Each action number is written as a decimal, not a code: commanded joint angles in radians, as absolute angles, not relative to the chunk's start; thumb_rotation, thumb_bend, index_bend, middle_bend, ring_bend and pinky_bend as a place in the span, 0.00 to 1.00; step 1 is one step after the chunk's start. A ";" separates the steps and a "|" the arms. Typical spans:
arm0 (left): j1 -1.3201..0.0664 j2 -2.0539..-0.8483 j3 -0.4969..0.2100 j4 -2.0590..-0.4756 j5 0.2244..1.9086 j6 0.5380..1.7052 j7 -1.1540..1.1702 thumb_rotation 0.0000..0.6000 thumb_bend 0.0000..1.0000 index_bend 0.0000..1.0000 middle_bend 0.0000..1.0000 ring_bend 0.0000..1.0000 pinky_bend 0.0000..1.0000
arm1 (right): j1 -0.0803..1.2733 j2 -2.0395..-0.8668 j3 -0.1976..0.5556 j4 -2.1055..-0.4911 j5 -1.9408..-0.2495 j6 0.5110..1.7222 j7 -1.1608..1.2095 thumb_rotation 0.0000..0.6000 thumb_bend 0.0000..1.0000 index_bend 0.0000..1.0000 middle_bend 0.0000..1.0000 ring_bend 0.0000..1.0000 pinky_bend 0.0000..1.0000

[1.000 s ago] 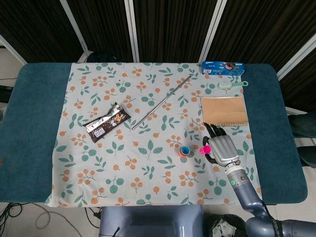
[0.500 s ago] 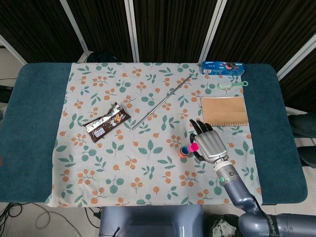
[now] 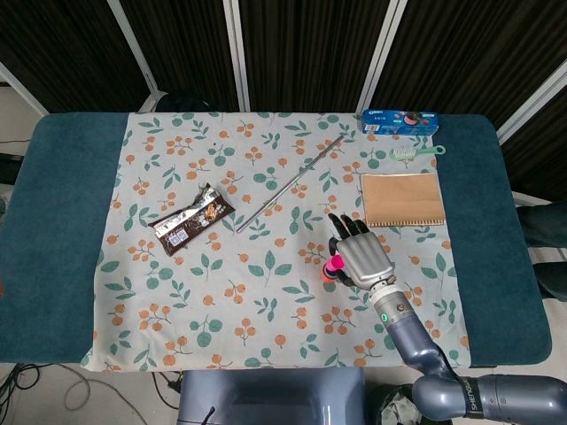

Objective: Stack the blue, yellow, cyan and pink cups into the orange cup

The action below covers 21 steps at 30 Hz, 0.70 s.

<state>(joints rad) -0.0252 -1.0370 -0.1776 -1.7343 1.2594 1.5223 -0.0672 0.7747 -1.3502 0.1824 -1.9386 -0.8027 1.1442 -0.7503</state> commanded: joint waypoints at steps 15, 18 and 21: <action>-0.025 -1.038 -0.176 -1.732 1.261 1.523 -0.065 1.00 0.39 0.14 0.03 0.00 0.14 | 0.761 -1.358 0.144 -1.916 -0.804 1.152 -0.728 1.00 0.41 0.52 0.00 0.07 0.16; -0.025 -1.038 -0.177 -1.732 1.260 1.524 -0.065 1.00 0.39 0.14 0.03 0.00 0.14 | 0.762 -1.363 0.143 -1.907 -0.804 1.152 -0.722 1.00 0.41 0.52 0.00 0.07 0.17; -0.025 -1.038 -0.178 -1.732 1.259 1.524 -0.066 1.00 0.39 0.14 0.03 0.00 0.14 | 0.763 -1.367 0.144 -1.901 -0.802 1.151 -0.718 1.00 0.41 0.52 0.00 0.07 0.17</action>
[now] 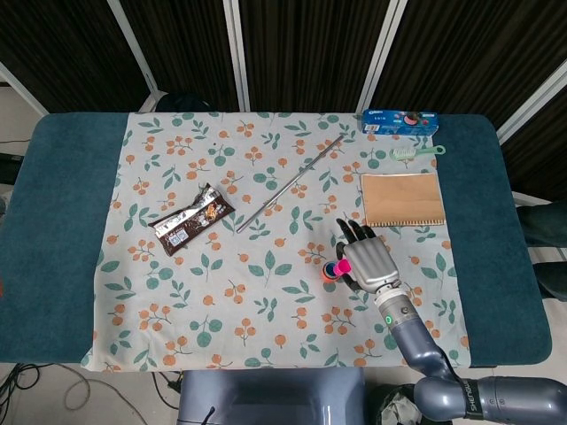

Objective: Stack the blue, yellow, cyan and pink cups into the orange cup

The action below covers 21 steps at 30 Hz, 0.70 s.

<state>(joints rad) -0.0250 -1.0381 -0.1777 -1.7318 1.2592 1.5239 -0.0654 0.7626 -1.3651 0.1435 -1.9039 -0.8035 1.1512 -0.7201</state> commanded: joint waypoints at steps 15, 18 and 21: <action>-0.025 -1.038 -0.178 -1.731 1.260 1.525 -0.067 1.00 0.39 0.14 0.03 0.00 0.14 | 0.773 -1.388 0.141 -1.887 -0.801 1.152 -0.716 1.00 0.41 0.52 0.00 0.07 0.17; -0.025 -1.038 -0.178 -1.730 1.260 1.524 -0.067 1.00 0.39 0.14 0.03 0.00 0.14 | 0.777 -1.392 0.142 -1.886 -0.802 1.154 -0.719 1.00 0.41 0.52 0.00 0.07 0.17; -0.025 -1.038 -0.178 -1.730 1.260 1.524 -0.068 1.00 0.39 0.14 0.03 0.00 0.14 | 0.779 -1.397 0.141 -1.885 -0.800 1.154 -0.721 1.00 0.41 0.53 0.00 0.07 0.17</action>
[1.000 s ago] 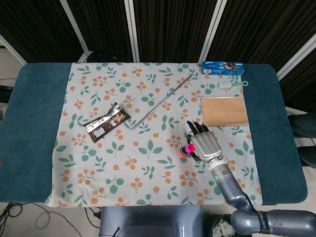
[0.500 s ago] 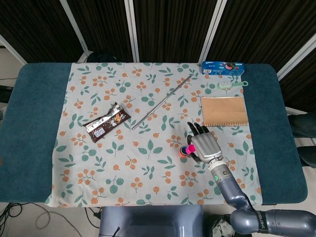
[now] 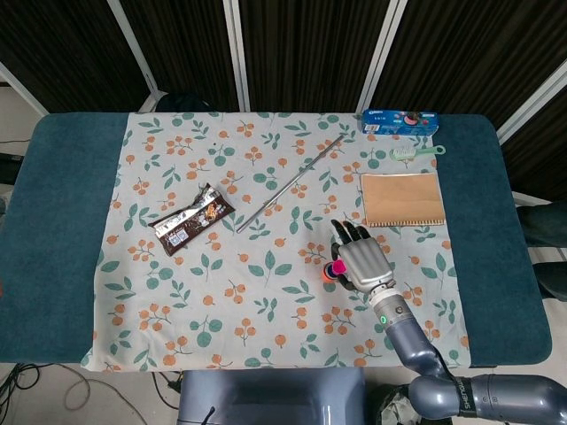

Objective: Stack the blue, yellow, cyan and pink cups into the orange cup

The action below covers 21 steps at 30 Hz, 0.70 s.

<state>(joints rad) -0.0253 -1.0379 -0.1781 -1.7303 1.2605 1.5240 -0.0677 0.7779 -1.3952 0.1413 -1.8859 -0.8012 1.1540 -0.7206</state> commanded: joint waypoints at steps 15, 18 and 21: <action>-0.025 -1.038 -0.179 -1.731 1.261 1.524 -0.070 1.00 0.39 0.14 0.03 0.00 0.14 | 0.791 -1.415 0.143 -1.885 -0.791 1.159 -0.731 1.00 0.41 0.53 0.00 0.07 0.17; -0.025 -1.037 -0.178 -1.731 1.261 1.524 -0.070 1.00 0.39 0.14 0.03 0.00 0.14 | 0.794 -1.420 0.140 -1.877 -0.780 1.153 -0.734 1.00 0.41 0.53 0.00 0.07 0.22; -0.026 -1.037 -0.178 -1.730 1.261 1.524 -0.070 1.00 0.39 0.14 0.03 0.00 0.14 | 0.798 -1.425 0.141 -1.869 -0.772 1.150 -0.736 1.00 0.41 0.52 0.00 0.07 0.30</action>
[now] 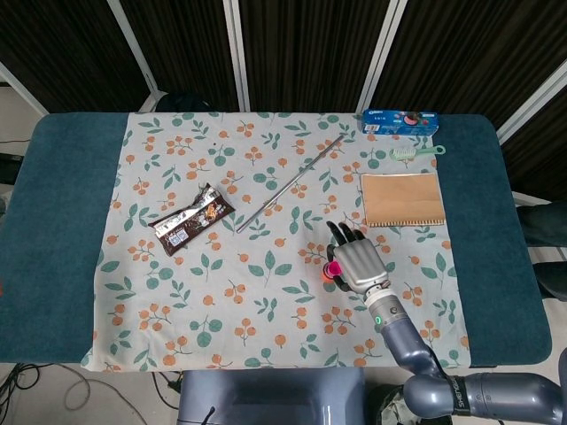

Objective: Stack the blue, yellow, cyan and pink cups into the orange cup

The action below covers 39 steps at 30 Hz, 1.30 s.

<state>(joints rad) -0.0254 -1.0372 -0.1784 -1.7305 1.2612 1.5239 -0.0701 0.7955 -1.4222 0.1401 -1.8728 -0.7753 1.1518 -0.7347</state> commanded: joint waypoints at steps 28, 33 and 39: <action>-0.025 -1.043 -0.178 -1.727 1.266 1.533 -0.061 1.00 0.39 0.14 0.03 0.01 0.13 | 0.593 -1.106 0.063 -2.125 -1.045 1.386 -0.578 1.00 0.35 0.00 0.00 0.03 0.15; -0.025 -1.045 -0.177 -1.726 1.270 1.535 -0.056 1.00 0.39 0.14 0.03 0.01 0.13 | 0.410 -1.040 -0.065 -2.081 -1.270 1.564 -0.469 1.00 0.35 0.00 0.00 0.02 0.15; -0.023 -1.047 -0.175 -1.727 1.268 1.537 -0.052 1.00 0.39 0.14 0.03 0.01 0.12 | 0.224 -1.092 -0.160 -1.924 -1.399 1.750 -0.367 1.00 0.35 0.00 0.00 0.02 0.14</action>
<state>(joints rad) -0.0230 -1.0471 -0.1749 -1.7266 1.2689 1.5374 -0.0524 0.3237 -1.0745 -0.0909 -2.0176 -1.3182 1.6565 -0.4414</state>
